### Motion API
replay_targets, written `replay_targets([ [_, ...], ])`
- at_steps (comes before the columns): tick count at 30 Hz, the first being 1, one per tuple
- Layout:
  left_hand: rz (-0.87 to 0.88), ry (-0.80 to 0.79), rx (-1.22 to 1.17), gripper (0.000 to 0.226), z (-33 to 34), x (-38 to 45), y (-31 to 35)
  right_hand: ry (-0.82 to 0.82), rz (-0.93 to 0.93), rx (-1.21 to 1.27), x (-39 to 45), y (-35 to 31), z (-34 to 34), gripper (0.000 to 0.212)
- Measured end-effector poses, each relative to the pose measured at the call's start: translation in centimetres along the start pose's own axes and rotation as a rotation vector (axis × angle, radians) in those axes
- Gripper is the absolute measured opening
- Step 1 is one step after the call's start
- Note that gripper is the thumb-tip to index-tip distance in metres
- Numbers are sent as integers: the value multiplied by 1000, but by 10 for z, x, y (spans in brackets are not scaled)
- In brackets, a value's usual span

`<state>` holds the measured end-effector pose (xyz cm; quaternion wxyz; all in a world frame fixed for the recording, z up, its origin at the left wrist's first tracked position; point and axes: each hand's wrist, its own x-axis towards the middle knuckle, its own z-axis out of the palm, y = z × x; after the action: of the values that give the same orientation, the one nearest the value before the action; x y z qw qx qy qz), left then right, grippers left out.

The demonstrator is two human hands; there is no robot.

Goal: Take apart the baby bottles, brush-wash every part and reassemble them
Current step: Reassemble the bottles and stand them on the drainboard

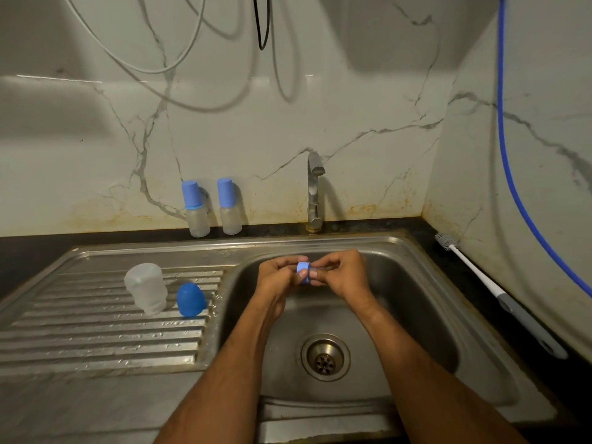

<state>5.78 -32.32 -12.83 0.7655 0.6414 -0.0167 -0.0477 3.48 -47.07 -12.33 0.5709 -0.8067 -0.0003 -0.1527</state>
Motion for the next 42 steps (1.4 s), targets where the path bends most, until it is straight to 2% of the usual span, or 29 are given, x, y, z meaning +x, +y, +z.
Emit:
replay_targets([
  [4, -122, 96, -270, 25, 6, 3, 1, 83, 3, 71, 3, -2, 3, 18],
  [7, -189, 81, -394, 22, 6, 4, 3, 87, 11, 96, 4, -1, 0, 20],
  [11, -64, 29, -198, 27, -2, 1, 3, 18, 16, 129, 3, -2, 0, 23],
  [14, 36, -24, -131, 31, -6, 0, 3, -26, 99, 230, 0, -4, 1, 25],
  [18, 33, -123, -123, 31, -4, -2, 2, -22, 142, 182, 1, 1, -1, 24],
  [23, -39, 17, -96, 21, -4, 0, -1, -11, 17, -16, 2, -2, 0, 20],
  [26, -109, 108, -184, 22, -2, 3, 1, 42, -61, -117, 0, -6, -1, 16],
  [29, -99, 99, -163, 22, -1, 1, 1, 60, -69, -149, 1, -5, -4, 17],
  [31, -77, 93, -109, 21, -3, 0, 0, 23, -42, -98, 0, -5, -5, 25],
  [33, -62, 89, -97, 20, -7, 1, -2, -61, -20, -60, 0, -6, -1, 47],
  [35, -41, 73, -89, 22, -9, 1, -2, -122, -59, -126, -1, -7, 5, 66],
  [36, -32, 62, -72, 24, -8, 0, -3, -127, -92, -188, -2, -7, 8, 69],
  [42, 35, 54, 98, 18, -5, -12, -15, -107, -127, -310, -16, -7, 8, 49],
])
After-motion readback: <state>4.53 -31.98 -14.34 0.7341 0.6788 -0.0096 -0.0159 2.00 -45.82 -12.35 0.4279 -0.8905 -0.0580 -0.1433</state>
